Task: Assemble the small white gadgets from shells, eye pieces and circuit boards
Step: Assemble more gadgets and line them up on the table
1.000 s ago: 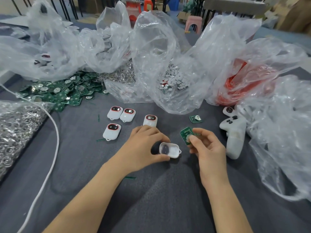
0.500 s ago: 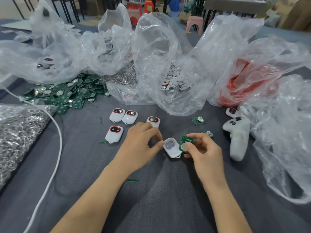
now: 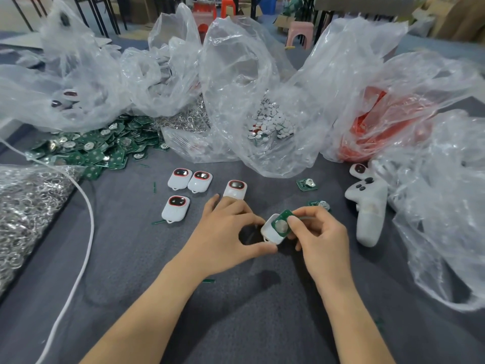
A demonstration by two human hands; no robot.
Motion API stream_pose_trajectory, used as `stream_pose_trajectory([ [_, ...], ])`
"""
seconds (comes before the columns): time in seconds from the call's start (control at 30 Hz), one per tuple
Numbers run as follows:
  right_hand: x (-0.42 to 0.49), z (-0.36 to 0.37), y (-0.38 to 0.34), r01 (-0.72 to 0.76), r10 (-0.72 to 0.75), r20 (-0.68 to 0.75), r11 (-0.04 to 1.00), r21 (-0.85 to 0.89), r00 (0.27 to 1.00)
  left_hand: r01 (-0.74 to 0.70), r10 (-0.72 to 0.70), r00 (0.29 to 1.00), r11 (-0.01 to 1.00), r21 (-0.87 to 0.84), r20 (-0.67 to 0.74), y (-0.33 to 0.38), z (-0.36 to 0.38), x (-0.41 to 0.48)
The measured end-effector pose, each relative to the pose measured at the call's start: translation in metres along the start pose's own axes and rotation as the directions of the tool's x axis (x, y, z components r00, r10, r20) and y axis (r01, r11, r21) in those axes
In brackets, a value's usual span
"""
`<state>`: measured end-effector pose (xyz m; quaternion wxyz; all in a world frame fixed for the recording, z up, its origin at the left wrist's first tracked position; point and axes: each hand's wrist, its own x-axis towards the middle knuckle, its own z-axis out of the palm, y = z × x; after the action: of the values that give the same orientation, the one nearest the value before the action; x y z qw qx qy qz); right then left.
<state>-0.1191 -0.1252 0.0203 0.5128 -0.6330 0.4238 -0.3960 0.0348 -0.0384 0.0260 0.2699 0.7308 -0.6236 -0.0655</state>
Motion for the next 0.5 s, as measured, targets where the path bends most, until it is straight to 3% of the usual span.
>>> stream_pose_trajectory([
  [0.5, 0.001, 0.001, 0.0, 0.069, -0.086, -0.049, 0.959, -0.273, 0.995, 0.019, -0.013, 0.999, 0.993, 0.12, -0.049, 0.016, 0.01, -0.003],
])
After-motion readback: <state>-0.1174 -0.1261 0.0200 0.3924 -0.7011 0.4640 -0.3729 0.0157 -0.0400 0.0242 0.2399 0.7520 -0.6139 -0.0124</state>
